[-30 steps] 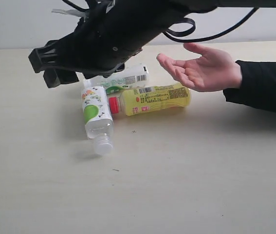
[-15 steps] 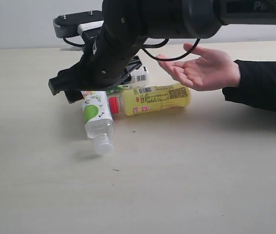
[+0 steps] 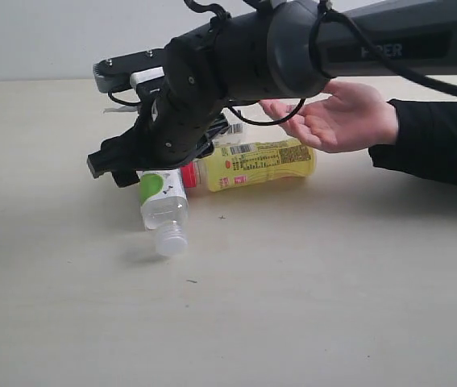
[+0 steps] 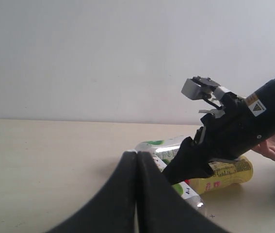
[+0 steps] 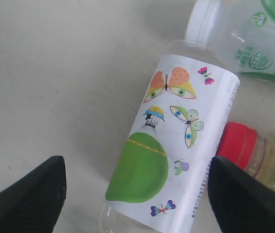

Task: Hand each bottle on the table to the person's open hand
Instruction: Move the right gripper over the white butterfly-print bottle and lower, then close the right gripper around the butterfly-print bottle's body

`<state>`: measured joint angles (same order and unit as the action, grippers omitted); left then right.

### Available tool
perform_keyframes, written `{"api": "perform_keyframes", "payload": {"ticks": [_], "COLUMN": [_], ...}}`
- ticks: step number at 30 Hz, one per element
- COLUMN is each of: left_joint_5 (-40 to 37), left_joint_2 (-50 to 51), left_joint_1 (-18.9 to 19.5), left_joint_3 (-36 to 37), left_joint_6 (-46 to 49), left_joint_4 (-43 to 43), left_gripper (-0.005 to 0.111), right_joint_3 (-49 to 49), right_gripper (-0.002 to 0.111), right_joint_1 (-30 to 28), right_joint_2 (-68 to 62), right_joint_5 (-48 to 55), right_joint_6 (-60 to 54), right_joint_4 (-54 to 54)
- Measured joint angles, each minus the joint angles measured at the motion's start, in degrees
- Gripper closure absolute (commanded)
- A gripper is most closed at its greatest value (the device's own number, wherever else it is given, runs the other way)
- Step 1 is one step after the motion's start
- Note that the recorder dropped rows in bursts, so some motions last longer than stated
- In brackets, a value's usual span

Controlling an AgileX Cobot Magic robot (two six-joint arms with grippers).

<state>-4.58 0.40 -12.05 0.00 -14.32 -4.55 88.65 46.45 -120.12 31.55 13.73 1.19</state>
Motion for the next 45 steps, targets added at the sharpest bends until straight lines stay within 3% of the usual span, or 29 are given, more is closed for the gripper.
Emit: {"api": "perform_keyframes", "payload": {"ticks": [22, 28, 45], "left_joint_5": [0.0, 0.0, 0.0], "left_joint_2": [0.0, 0.0, 0.0], "left_joint_1": [0.0, 0.0, 0.0], "left_joint_3": [0.0, 0.0, 0.0], "left_joint_6": [0.0, 0.0, 0.0], "left_joint_4": [0.0, 0.0, 0.0], "left_gripper": [0.107, 0.107, 0.107], "right_joint_3": [0.0, 0.0, 0.0], "right_gripper": [0.032, 0.032, 0.032], "right_joint_1": [0.0, 0.0, 0.0], "right_joint_2": [-4.91, -4.91, -6.26], "right_joint_5": [-11.03, -11.02, -10.21], "right_joint_6": [2.85, 8.67, 9.16], "right_joint_4": [-7.45, -14.05, -15.0]}}
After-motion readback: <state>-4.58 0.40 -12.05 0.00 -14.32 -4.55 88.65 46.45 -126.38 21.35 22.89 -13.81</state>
